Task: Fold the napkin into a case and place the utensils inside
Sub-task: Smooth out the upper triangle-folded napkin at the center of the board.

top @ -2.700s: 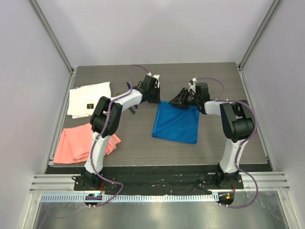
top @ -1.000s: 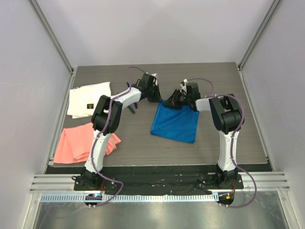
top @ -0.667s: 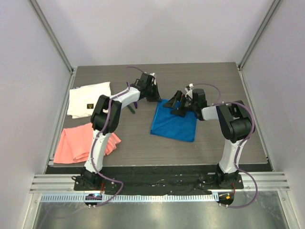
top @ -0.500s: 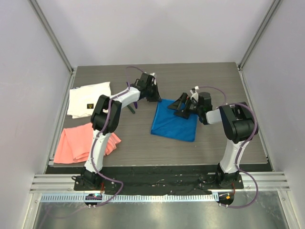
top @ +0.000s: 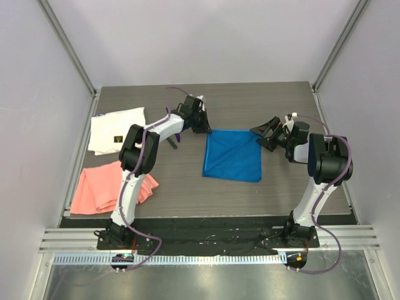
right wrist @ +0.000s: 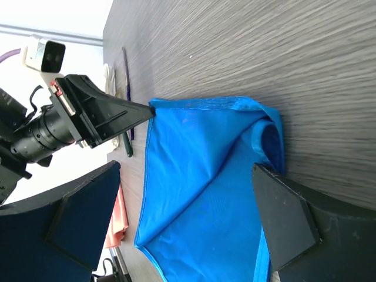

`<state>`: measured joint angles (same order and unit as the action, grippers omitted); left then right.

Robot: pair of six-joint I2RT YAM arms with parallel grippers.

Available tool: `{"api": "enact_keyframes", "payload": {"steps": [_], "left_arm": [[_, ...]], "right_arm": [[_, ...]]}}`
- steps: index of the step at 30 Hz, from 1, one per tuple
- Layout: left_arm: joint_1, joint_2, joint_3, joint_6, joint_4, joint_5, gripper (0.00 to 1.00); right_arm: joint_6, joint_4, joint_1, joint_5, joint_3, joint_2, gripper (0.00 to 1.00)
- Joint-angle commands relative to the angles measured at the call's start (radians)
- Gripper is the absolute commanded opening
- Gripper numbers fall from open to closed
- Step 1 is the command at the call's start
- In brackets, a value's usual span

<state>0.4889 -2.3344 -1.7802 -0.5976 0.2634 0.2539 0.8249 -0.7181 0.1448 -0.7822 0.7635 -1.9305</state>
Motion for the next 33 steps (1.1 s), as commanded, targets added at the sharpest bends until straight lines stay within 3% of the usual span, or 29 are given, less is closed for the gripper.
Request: {"api": "enact_keyframes", "payload": {"steps": [1, 5, 8, 16, 23, 27, 33], "left_arm": [[-0.015, -0.043, -0.001, 0.044, 0.102, -0.062, 0.00], [-0.015, -0.043, -0.013, 0.045, 0.105, -0.059, 0.00], [-0.015, -0.043, -0.005, 0.044, 0.102, -0.058, 0.00], [-0.015, -0.051, 0.002, 0.053, 0.111, -0.059, 0.00], [-0.015, -0.055, -0.002, 0.078, 0.128, -0.070, 0.00], [-0.015, -0.051, -0.021, 0.093, 0.143, -0.084, 0.00], [-0.015, -0.040, -0.053, 0.101, 0.174, -0.077, 0.00]], "right_arm": [[-0.050, 0.106, 0.009, 0.050, -0.013, 0.099, 1.00], [-0.038, 0.143, -0.013, 0.066, -0.069, 0.235, 1.00], [-0.041, 0.164, -0.053, 0.060, -0.041, 0.248, 1.00], [0.017, 0.070, -0.114, 0.078, 0.101, 0.023, 1.00], [-0.032, 0.077, -0.047, 0.090, 0.148, -0.097, 1.00], [-0.124, 0.240, -0.034, 0.132, 0.163, -0.021, 1.00], [-0.144, 0.354, -0.060, 0.155, 0.168, 0.123, 1.00]]}}
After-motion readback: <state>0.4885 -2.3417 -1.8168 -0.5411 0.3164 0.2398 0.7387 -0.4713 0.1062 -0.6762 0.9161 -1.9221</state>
